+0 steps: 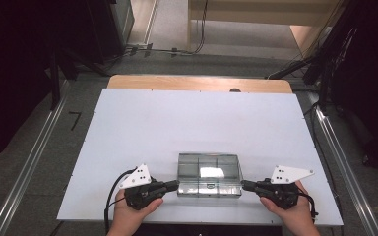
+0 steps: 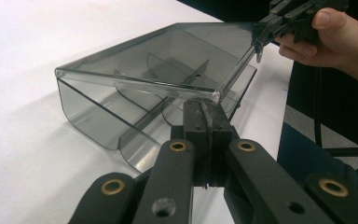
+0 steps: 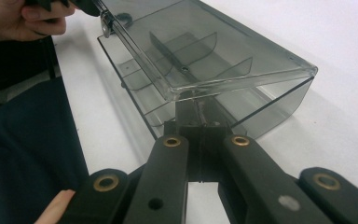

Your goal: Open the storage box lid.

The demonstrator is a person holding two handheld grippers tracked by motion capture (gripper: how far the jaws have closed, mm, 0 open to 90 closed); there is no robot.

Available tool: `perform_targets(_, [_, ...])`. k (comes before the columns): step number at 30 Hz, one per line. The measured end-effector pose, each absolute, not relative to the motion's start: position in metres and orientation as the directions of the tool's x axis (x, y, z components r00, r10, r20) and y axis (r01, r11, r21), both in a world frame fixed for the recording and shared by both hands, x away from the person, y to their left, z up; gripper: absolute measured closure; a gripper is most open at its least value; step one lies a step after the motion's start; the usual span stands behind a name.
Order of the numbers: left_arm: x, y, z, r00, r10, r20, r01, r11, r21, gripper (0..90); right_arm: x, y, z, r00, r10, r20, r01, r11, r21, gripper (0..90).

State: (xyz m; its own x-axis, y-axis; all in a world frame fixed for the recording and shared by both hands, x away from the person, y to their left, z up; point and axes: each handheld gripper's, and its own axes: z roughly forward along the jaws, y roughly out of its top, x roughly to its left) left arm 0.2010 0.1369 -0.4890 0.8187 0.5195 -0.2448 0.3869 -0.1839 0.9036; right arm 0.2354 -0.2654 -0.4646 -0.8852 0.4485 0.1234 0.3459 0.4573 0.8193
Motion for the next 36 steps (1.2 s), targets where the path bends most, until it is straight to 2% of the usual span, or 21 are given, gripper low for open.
perform_targets(24, [0.207, 0.134, -0.471, 0.805, 0.551, -0.219, 0.319, -0.091, 0.943, 89.8, 0.238, -0.256, -0.443, -0.863, 0.495, 0.101, 0.314, 0.369, 0.875, 88.4])
perform_targets(36, [0.217, 0.126, -0.463, 0.812, 0.552, -0.191, 0.292, -0.100, 0.951, 89.8, 0.238, -0.255, -0.437, -0.846, 0.525, 0.099, 0.305, 0.323, 0.896, 88.4])
